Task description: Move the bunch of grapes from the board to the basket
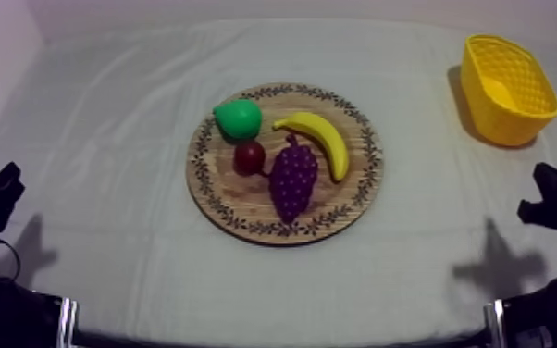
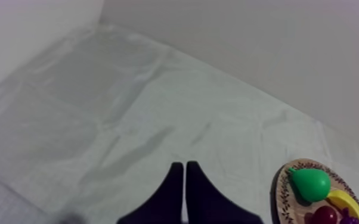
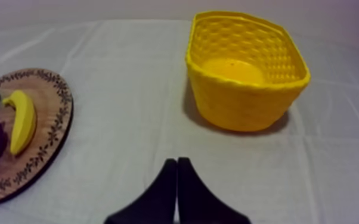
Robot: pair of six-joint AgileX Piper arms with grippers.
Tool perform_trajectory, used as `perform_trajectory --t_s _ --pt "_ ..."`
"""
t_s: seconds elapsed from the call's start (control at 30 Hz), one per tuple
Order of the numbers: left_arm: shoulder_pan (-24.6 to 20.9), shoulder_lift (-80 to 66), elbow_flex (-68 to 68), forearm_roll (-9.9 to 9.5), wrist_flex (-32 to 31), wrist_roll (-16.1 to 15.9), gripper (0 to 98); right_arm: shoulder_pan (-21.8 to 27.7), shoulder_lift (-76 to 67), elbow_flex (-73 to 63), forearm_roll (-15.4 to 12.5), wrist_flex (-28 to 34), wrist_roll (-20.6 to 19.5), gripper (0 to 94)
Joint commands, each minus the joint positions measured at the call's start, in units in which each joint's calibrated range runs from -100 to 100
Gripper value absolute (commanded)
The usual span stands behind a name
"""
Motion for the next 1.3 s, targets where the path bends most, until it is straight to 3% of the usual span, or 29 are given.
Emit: perform_trajectory --t_s 0.0,0.17,0.4,0.7,1.1,1.27 --pt "-0.03 0.05 0.00 0.01 -0.01 0.01 0.1 -0.48 4.73 -3.82 -0.03 -0.16 -0.99 0.5" --pt "-0.03 0.05 0.00 0.01 -0.01 0.03 0.1 -2.28 15.27 -16.13 -0.68 0.86 -2.47 0.5" --pt "-0.03 0.05 0.00 0.01 -0.01 0.04 0.1 -4.35 31.61 -40.28 -3.74 9.62 -3.81 0.5" --pt "-0.03 0.05 0.00 0.01 -0.01 0.04 0.1 -10.05 51.89 -69.37 -6.86 30.77 -6.06 0.4" --pt "-0.03 0.05 0.00 0.01 -0.01 0.03 0.1 -15.05 72.69 -88.16 -6.62 45.68 -8.84 0.4" --pt "-0.03 0.05 0.00 0.01 -0.01 0.04 0.1 -16.96 80.53 -92.52 -6.32 48.69 -10.73 0.4"
